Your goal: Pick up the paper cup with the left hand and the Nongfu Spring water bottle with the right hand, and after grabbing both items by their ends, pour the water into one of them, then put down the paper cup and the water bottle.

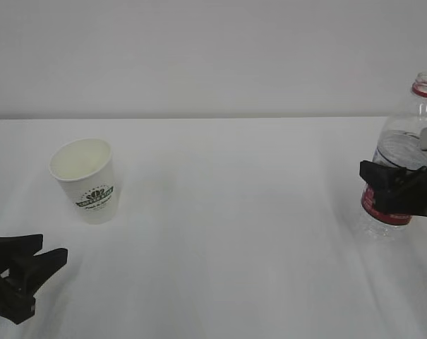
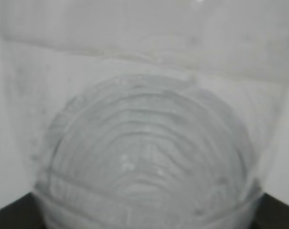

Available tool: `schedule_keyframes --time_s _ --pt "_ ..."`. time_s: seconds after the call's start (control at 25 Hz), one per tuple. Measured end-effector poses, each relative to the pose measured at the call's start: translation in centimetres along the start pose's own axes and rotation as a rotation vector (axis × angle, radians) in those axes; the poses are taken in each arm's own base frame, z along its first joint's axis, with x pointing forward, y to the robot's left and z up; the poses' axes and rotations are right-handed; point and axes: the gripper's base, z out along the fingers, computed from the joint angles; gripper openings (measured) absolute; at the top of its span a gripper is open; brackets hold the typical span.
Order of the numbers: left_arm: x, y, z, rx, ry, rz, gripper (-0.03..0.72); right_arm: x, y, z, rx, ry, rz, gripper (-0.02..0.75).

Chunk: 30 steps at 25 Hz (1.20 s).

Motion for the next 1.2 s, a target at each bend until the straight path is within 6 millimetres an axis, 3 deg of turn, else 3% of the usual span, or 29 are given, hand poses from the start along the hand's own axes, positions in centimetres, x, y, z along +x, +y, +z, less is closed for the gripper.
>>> schedule_keyframes --time_s 0.6,1.2 --pt "0.0 -0.2 0.0 0.026 0.002 0.012 0.337 -0.8 0.5 -2.6 0.011 -0.028 -0.003 0.473" --pt "0.0 0.0 0.0 0.002 0.0 0.001 0.333 -0.8 1.1 -2.9 -0.048 -0.011 -0.065 0.473"
